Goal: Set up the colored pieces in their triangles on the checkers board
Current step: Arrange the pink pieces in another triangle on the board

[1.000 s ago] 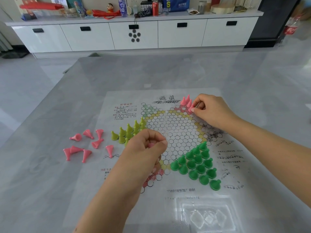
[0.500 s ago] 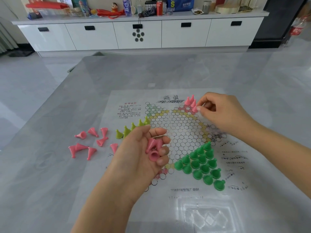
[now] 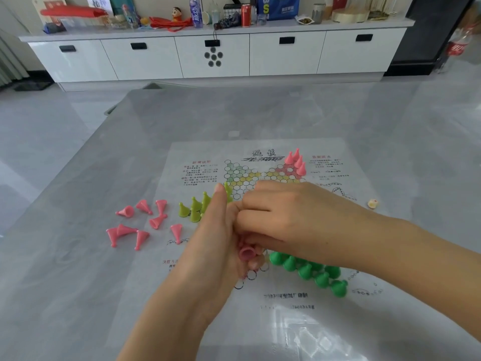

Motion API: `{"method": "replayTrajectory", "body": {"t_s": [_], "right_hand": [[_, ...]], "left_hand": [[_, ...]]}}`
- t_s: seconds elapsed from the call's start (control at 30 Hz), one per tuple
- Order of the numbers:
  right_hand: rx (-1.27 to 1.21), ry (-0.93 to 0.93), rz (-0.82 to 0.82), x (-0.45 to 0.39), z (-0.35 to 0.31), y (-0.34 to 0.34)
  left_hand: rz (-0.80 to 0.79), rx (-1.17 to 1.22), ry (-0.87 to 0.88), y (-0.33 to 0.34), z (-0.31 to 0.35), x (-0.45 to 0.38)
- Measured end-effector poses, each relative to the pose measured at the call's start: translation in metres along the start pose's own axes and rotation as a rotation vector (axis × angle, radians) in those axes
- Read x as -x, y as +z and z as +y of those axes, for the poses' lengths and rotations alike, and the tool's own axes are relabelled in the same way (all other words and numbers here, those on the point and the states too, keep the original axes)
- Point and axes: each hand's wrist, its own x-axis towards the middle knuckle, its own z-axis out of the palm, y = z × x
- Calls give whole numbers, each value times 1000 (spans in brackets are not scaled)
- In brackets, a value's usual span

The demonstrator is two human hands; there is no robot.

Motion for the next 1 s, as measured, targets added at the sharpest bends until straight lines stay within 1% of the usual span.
{"method": "replayTrajectory", "body": {"t_s": [0.07,0.1,0.23,0.27,0.33,0.4,0.47,0.53,0.6,0.67,0.73,0.8,1.0], "right_hand": [[64,-6,-22,0,1,1],[58,1,-29,0,1,1],[-41,78,6,-4,3,-4],[-90,129,17,-5,5,-5],[-278,312,46,-5,16,-9],[-437,519,173,-2,41,-11],[-485,683,296,2,71,-10],[-442,765,327,3,93,-5],[-340,790,251,2,107,5],[-199,801,145,1,113,17],[-101,806,99,3,116,28],[-64,813,87,5,116,35],[4,802,111,4,117,43]], "left_hand": [[-6,-34,5,0,0,1],[-11,-44,8,0,0,1],[-27,-24,25,3,1,2],[-19,-9,23,3,1,3],[19,-29,23,3,2,1],[127,-156,37,1,1,-4],[243,-368,115,-1,-4,-7],[270,-541,222,-1,-11,-7],[246,-614,246,0,-14,-5],[219,-633,236,0,-14,-6],[197,-637,236,0,-14,-6],[168,-633,245,1,-14,-4],[135,-580,191,2,-10,-2]]}}
